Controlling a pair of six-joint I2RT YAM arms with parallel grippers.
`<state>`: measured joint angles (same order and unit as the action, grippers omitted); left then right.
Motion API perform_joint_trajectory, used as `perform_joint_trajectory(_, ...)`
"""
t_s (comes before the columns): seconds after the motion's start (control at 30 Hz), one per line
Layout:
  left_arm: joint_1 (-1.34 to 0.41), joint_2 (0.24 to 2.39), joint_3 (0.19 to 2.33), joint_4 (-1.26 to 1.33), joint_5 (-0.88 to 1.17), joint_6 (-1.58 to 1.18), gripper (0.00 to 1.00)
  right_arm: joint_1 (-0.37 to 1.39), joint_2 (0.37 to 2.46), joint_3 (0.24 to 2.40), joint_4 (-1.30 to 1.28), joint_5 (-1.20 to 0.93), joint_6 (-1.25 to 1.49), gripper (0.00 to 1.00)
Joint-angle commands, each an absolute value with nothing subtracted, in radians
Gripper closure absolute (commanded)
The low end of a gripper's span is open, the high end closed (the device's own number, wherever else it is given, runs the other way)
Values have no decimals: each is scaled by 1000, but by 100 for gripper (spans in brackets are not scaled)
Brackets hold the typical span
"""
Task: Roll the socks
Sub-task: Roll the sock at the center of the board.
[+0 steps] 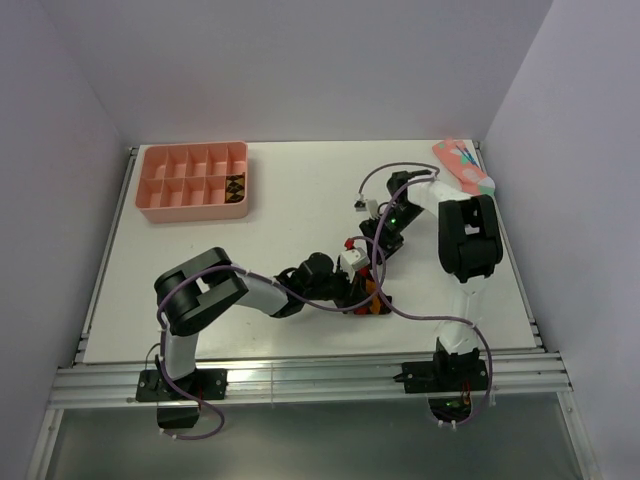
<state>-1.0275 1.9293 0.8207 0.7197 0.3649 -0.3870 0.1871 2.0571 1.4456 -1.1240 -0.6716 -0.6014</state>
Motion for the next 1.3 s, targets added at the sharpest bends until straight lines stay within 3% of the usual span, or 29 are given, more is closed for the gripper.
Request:
perform_joint_trajectory(0.0, -1046, 1976, 769, 555, 354, -400, 100, 183, 2025, 1471, -1020, -669, -519, 41)
perform_joint_trajectory(0.7, -1046, 1974, 792, 529, 374, -383, 100, 267, 2129, 1516, -939, -604, -433, 36)
perform_joint_trajectory(1.03, -1045, 1974, 798, 503, 390, -390, 100, 270, 2105, 1468, -920, -586, -436, 60)
perform_joint_trajectory(1.27, -1042, 1988, 804, 462, 446, -413, 100, 242, 2056, 1439, -877, -552, -414, 70)
